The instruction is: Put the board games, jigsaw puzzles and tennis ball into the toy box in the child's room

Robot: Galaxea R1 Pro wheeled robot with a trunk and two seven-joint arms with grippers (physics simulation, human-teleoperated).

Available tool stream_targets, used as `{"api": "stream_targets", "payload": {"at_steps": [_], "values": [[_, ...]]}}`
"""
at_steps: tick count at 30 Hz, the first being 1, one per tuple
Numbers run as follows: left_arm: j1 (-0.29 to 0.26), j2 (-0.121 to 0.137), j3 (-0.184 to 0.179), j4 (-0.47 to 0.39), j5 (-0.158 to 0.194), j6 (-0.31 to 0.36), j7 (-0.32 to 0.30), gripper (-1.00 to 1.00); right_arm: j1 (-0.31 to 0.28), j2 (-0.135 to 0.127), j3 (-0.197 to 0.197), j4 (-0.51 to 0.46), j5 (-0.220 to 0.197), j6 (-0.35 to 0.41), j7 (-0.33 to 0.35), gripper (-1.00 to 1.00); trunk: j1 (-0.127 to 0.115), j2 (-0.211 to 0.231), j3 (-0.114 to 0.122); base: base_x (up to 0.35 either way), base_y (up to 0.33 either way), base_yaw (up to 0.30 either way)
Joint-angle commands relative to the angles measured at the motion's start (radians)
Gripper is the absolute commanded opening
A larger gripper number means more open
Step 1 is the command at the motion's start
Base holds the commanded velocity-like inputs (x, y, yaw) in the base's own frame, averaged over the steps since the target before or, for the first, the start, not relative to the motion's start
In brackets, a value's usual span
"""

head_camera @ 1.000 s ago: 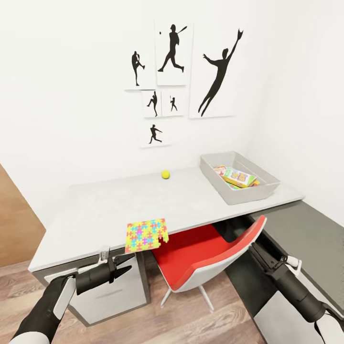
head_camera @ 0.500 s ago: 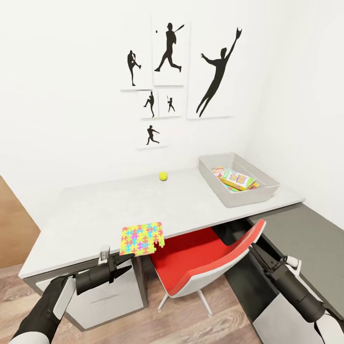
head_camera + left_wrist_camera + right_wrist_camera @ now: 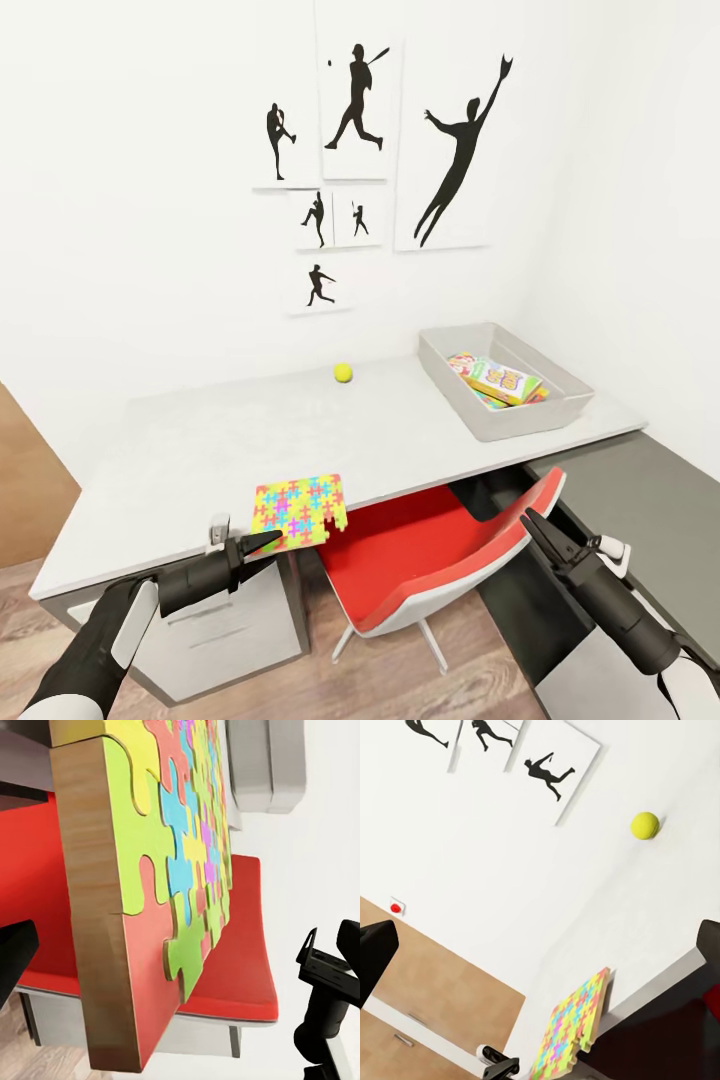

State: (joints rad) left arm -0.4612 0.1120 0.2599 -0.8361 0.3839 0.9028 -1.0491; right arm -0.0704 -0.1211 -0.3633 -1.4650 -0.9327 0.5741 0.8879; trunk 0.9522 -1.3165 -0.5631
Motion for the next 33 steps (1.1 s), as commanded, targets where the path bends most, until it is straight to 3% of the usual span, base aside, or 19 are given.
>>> {"api": "stream_targets", "payload": {"at_steps": [1, 19, 20, 30, 33], "values": [[-0.001, 0.0, 0.001, 0.0, 0.001, 0.005, -0.002, 1.0, -0.001, 0.0, 0.0, 0.0, -0.006, 0.007, 0.0, 1.0, 0.0, -0.001, -0.001, 0.01, 0.002, 0.0], [-0.001, 0.0, 0.001, 0.0, 0.001, 0.004, -0.003, 1.0, -0.002, 0.0, 0.0, 0.0, -0.006, 0.007, -0.003, 1.0, 0.0, -0.001, -0.001, 0.036, 0.005, 0.0], [-0.001, 0.0, 0.002, 0.0, 0.001, 0.004, -0.003, -1.0, -0.002, 0.0, 0.0, 0.0, -0.006, 0.007, -0.003, 1.0, 0.0, -0.001, -0.001, 0.009, 0.001, 0.0], [-0.001, 0.0, 0.002, 0.0, 0.001, 0.005, -0.007, -1.0, -0.002, 0.0, 0.0, 0.0, -0.006, 0.007, -0.002, 1.0, 0.0, -0.001, -0.001, 0.001, 0.0, 0.0], [-0.001, 0.0, 0.002, 0.0, 0.001, 0.005, -0.008, -1.0, -0.002, 0.0, 0.0, 0.0, -0.006, 0.007, -0.001, 1.0, -0.012, 0.02, 0.008, 0.0, 0.0, 0.0]]}}
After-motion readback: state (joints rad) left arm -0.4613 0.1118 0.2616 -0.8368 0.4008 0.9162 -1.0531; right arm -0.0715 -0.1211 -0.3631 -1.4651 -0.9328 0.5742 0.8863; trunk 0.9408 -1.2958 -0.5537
